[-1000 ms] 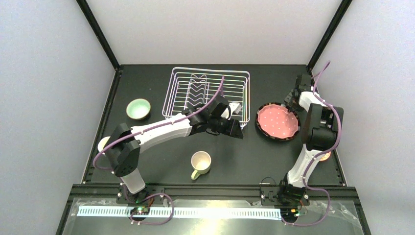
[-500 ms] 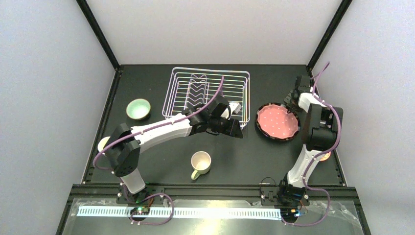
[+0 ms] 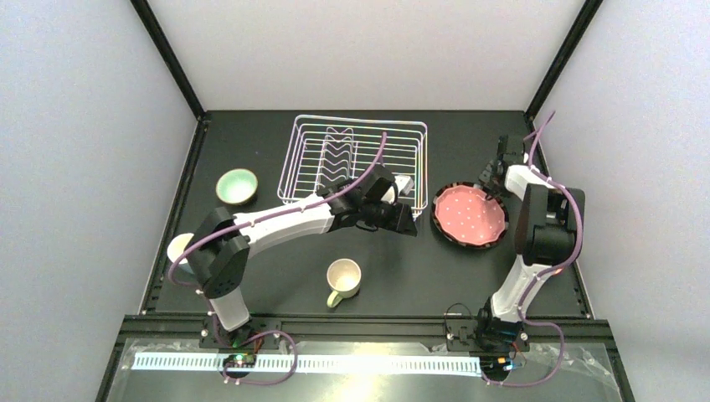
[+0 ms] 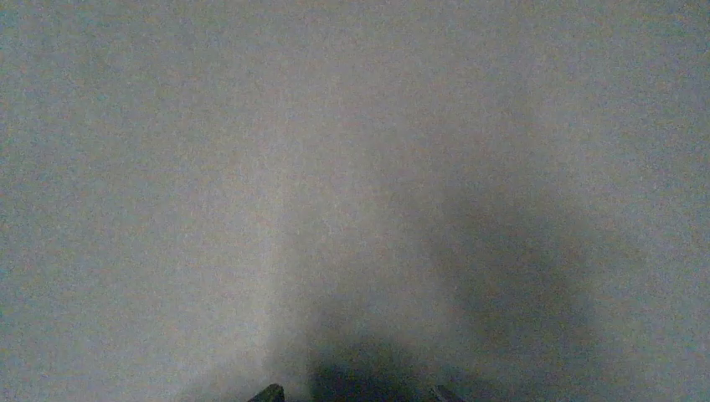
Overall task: Load the mixed dishes into the dish rack
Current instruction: Move the plate to the center of the board.
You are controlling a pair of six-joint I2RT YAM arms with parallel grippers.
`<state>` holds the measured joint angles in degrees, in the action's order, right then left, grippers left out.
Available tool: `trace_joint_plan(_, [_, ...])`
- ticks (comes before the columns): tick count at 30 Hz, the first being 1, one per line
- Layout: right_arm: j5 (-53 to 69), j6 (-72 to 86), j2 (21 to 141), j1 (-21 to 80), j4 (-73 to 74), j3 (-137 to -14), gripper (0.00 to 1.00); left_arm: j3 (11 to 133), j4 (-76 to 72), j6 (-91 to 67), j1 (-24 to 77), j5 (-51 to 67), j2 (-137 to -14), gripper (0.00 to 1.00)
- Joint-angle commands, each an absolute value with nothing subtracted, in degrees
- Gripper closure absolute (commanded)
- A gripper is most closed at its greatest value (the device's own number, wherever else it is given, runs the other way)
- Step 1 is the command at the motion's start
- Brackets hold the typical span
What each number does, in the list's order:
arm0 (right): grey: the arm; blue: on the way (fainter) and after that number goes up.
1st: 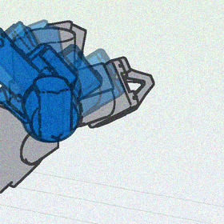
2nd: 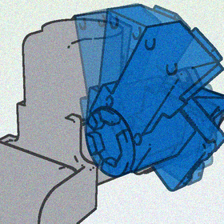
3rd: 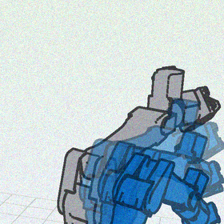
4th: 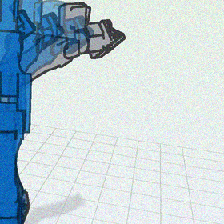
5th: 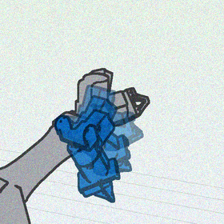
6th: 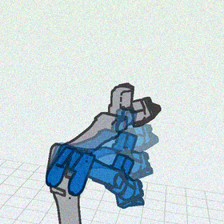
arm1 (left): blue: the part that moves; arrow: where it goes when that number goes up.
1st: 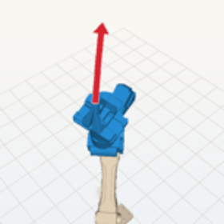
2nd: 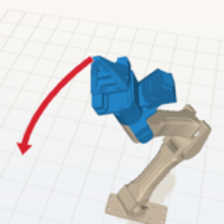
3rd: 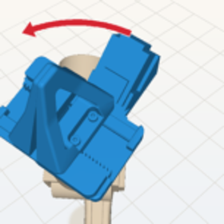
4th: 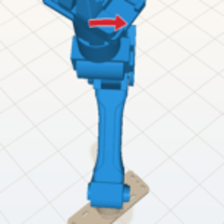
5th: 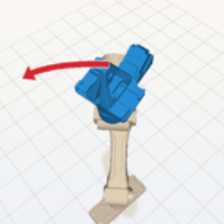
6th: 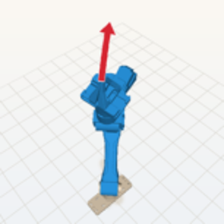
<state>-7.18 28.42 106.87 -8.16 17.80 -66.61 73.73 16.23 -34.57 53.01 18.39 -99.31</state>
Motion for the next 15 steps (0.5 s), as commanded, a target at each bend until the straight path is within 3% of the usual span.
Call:
trace_joint_plan(1, [-3.37, 29.26, 105.93, -6.18, 29.16, -61.73, 0.02, 74.36, 14.13, -35.82, 53.33, 17.80, -101.25, 0.08])
trace_joint_plan(15, [-3.07, 29.31, 97.92, -5.01, 30.45, -54.49, 0.02, 74.48, 10.12, -39.06, 53.39, 18.63, -104.79, 0.08])
